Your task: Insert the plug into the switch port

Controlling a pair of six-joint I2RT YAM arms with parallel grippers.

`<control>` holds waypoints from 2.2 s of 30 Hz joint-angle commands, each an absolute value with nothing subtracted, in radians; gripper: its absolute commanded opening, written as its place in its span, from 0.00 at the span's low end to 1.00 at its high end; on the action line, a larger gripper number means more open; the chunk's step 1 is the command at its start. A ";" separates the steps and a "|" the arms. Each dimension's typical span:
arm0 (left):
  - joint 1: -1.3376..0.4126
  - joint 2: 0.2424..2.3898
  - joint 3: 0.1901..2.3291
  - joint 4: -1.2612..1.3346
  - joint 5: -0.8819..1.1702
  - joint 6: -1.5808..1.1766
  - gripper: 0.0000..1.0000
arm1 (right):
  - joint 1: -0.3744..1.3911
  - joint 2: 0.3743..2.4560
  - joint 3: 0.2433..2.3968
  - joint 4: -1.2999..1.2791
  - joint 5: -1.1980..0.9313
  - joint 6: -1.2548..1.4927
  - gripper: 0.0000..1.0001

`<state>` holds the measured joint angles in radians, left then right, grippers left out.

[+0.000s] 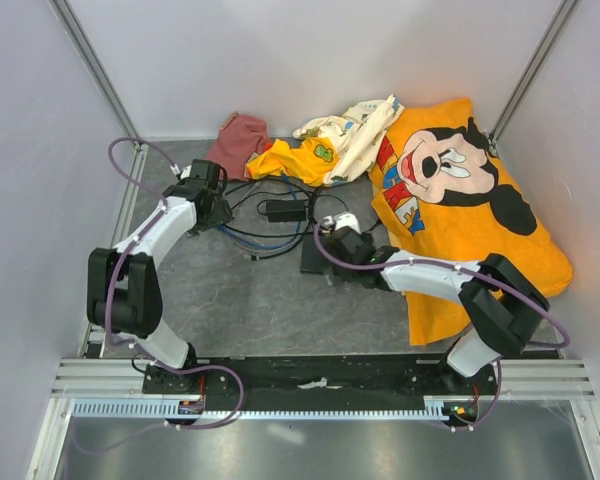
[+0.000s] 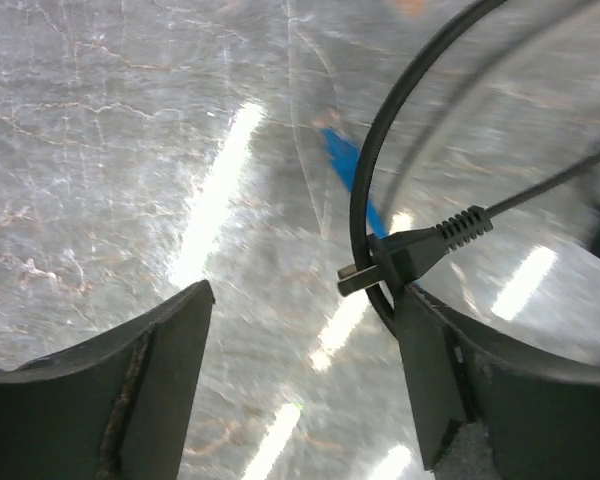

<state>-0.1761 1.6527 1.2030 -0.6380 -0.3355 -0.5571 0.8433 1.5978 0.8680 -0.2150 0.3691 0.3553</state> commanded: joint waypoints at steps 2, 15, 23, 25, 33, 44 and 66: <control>-0.181 1.470 1.123 -0.604 -0.252 -0.546 0.82 | 0.752 1.522 0.790 -0.344 0.414 0.497 0.98; -0.310 1.367 0.974 -0.499 -0.120 -0.632 0.78 | 0.747 1.210 0.709 -0.127 0.123 0.315 0.98; -0.327 1.581 1.123 -0.514 -0.242 -0.603 0.62 | 0.752 1.212 0.681 -0.091 0.103 0.275 0.98; -0.330 1.620 1.169 -0.537 -0.230 -0.600 0.59 | 0.752 1.216 0.673 -0.084 0.103 0.268 0.98; -0.491 1.595 1.042 -0.549 -0.201 -0.617 0.53 | 0.752 1.216 0.647 -0.058 0.066 0.232 0.98; -0.420 1.586 1.044 -0.517 -0.360 -0.758 0.53 | 0.752 1.230 0.637 -0.046 0.052 0.222 0.98; -0.373 1.864 1.232 -0.546 -0.325 -0.845 0.43 | 0.752 1.226 0.614 -0.046 0.078 0.199 0.98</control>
